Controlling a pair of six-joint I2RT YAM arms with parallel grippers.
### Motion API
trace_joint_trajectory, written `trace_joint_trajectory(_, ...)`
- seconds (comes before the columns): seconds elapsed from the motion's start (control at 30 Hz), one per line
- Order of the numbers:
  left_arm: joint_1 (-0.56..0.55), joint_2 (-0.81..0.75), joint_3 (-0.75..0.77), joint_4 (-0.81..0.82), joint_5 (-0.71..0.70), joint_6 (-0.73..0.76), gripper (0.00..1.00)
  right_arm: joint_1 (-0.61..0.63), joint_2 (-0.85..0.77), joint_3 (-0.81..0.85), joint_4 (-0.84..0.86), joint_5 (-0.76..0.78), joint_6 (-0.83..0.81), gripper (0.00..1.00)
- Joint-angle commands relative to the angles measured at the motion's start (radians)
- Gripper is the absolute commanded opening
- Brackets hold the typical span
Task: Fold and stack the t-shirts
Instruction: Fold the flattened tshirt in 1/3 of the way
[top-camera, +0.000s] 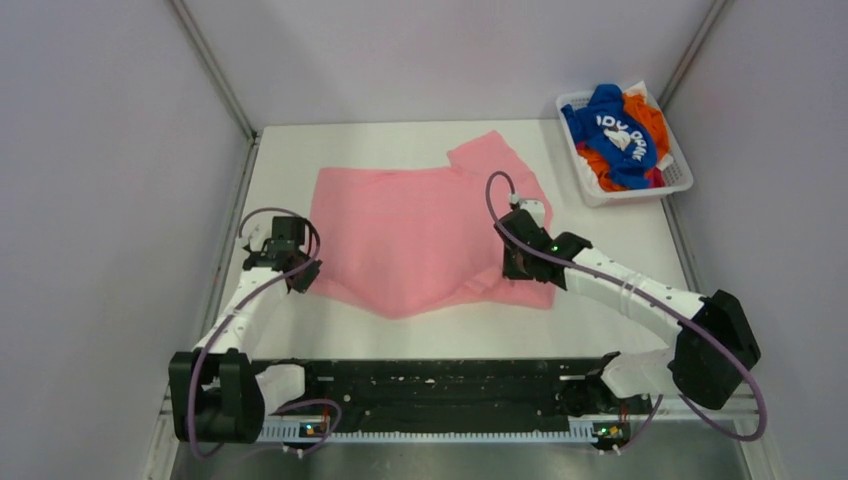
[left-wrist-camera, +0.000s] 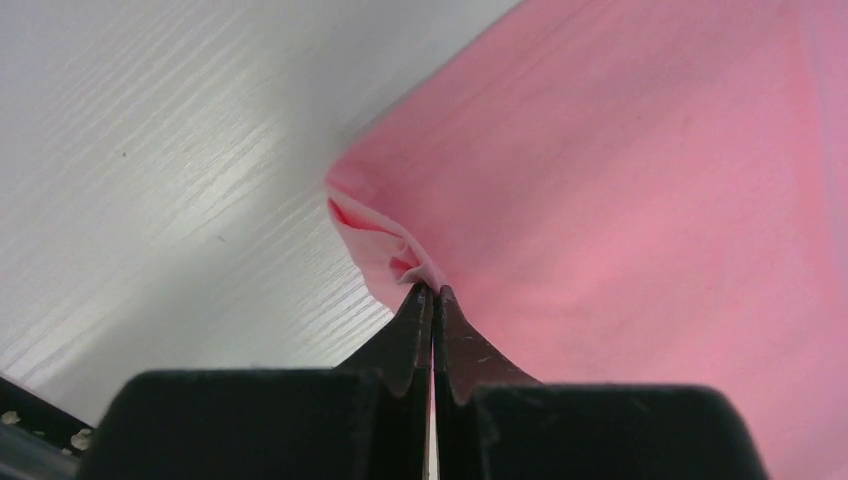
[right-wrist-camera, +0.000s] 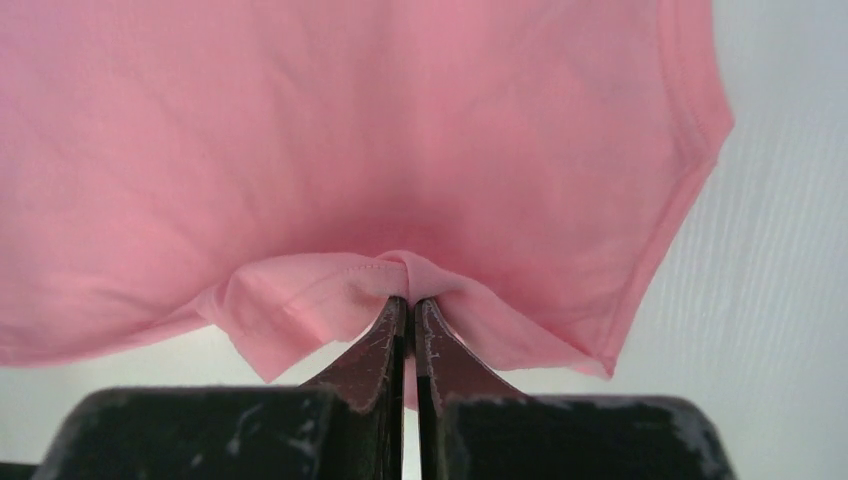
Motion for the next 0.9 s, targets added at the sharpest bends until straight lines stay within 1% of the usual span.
trace_joint_trajectory(0.0, 0.008, 0.050, 0.090, 0.063, -0.040, 0.011, 0.00, -0.066, 0.034, 0.089, 0.064, -0.002, -0.112, 0.00)
trace_joint_trajectory(0.27, 0.013, 0.130, 0.184, 0.088, -0.068, 0.027, 0.00, -0.165, 0.099, 0.150, 0.129, -0.070, -0.156, 0.00)
trace_joint_trajectory(0.4, 0.014, 0.172, 0.217, 0.104, -0.074, 0.044, 0.00, -0.211, 0.137, 0.184, 0.131, -0.097, -0.180, 0.00)
trace_joint_trajectory(0.67, 0.014, 0.302, 0.291, 0.135, -0.083, 0.057, 0.00, -0.266, 0.226, 0.259, 0.175, -0.121, -0.244, 0.00)
trace_joint_trajectory(0.77, 0.042, 0.345, 0.315, 0.152, -0.095, 0.061, 0.00, -0.286, 0.276, 0.292, 0.188, -0.131, -0.262, 0.00)
trace_joint_trajectory(0.87, 0.050, 0.409, 0.353, 0.155, -0.089, 0.060, 0.00, -0.305, 0.340, 0.329, 0.194, -0.133, -0.276, 0.04)
